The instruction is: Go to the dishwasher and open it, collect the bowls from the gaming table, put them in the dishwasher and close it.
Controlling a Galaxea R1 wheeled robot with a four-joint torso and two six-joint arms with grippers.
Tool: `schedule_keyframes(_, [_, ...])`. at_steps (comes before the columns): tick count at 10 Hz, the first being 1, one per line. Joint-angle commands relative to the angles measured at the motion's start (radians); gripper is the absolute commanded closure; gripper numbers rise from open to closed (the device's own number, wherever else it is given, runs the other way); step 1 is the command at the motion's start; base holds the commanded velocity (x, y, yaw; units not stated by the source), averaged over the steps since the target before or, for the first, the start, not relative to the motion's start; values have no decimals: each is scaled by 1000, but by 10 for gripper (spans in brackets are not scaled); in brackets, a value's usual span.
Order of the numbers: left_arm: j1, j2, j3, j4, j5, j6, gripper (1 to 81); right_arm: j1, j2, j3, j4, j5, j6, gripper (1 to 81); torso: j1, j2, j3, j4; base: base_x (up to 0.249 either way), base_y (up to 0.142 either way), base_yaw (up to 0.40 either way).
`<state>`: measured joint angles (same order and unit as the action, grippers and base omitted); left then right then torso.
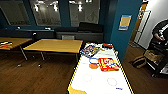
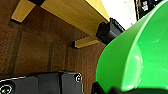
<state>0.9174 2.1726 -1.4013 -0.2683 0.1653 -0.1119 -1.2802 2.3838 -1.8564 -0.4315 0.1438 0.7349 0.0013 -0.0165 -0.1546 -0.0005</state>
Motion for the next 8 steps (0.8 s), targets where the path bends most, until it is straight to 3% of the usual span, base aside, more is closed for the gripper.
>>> schedule_keyframes(1, [-56,-13,4,26,20,1,811,61,-29,8,-27,-26,1,811,0,0,0,0,-131,0,0])
schedule_keyframes(8, [28,11,-16,73,-17,1,811,29,2,-39,-32,-26,0,811,0,0,0,0,-137,0,0])
